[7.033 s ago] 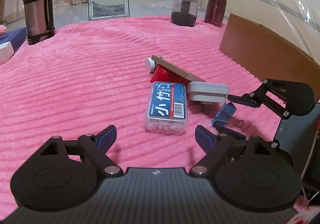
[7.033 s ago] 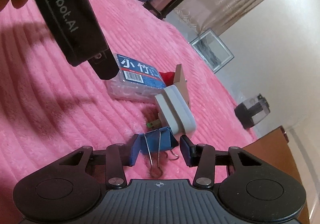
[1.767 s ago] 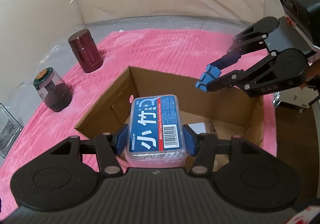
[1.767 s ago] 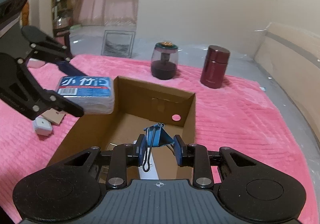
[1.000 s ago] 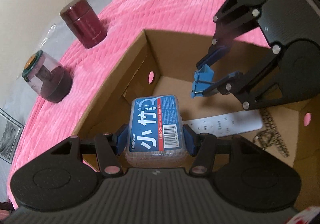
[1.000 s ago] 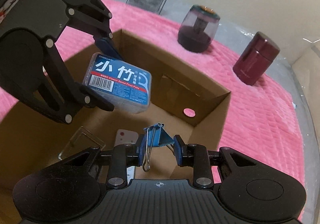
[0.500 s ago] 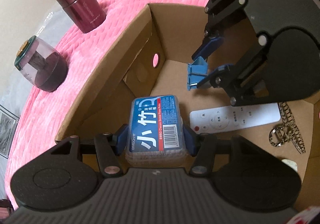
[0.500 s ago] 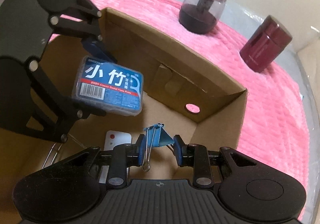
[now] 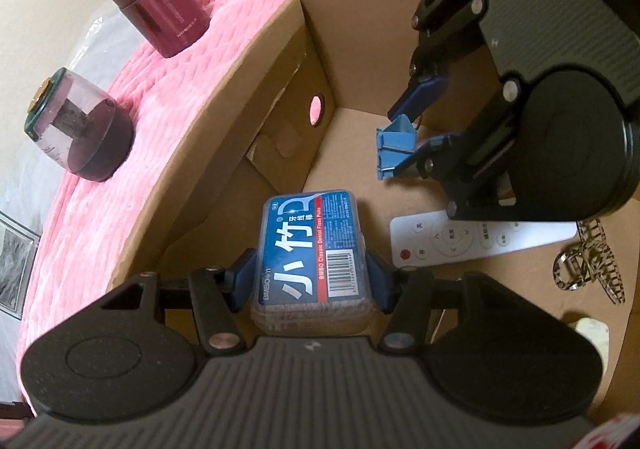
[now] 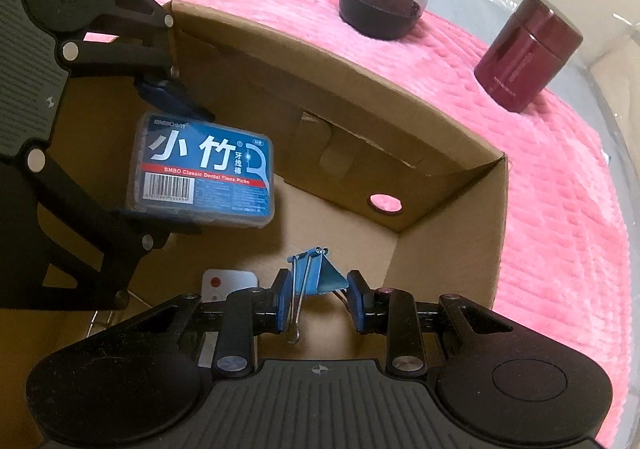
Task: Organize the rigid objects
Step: 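Lower both items into the box and open both tools, then move both open tools back toward the white charger and tan card, then grasp the white charger with the right tool, then grasp the tan card with left tool while right tool holds the charger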
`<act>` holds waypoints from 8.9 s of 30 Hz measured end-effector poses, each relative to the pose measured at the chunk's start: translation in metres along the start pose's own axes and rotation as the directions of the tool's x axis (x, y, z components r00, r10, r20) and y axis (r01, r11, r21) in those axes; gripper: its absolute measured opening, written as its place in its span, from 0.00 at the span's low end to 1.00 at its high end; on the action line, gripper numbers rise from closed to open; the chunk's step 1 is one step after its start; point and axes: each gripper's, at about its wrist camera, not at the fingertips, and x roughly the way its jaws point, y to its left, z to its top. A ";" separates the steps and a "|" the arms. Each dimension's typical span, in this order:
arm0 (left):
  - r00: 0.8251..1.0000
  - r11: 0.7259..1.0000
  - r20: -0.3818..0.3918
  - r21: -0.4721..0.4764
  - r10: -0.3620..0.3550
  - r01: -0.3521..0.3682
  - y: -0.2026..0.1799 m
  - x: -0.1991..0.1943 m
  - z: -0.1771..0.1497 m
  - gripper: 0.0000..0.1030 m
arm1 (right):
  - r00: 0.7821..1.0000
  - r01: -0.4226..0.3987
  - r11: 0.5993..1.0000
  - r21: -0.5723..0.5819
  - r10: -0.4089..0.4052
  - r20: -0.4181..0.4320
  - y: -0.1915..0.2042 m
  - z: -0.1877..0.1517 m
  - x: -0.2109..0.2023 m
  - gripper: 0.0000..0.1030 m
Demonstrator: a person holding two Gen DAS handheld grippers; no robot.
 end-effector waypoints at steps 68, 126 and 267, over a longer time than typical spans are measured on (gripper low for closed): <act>0.892 0.968 0.444 -0.251 0.090 0.027 -0.024 -0.222 -0.123 0.69 | 0.946 0.008 0.996 0.084 -0.035 0.323 0.098 -0.055 -0.190 0.47; 0.879 0.531 0.160 -0.839 0.449 -0.119 -0.053 -0.224 -0.427 0.84 | 0.874 -0.319 0.884 0.341 0.135 0.466 0.319 -0.080 -0.099 0.78; 0.866 0.189 0.409 -0.911 0.288 0.367 0.035 -0.124 -0.433 0.07 | 0.872 -0.115 0.921 0.372 -0.085 0.482 0.271 -0.055 -0.013 0.72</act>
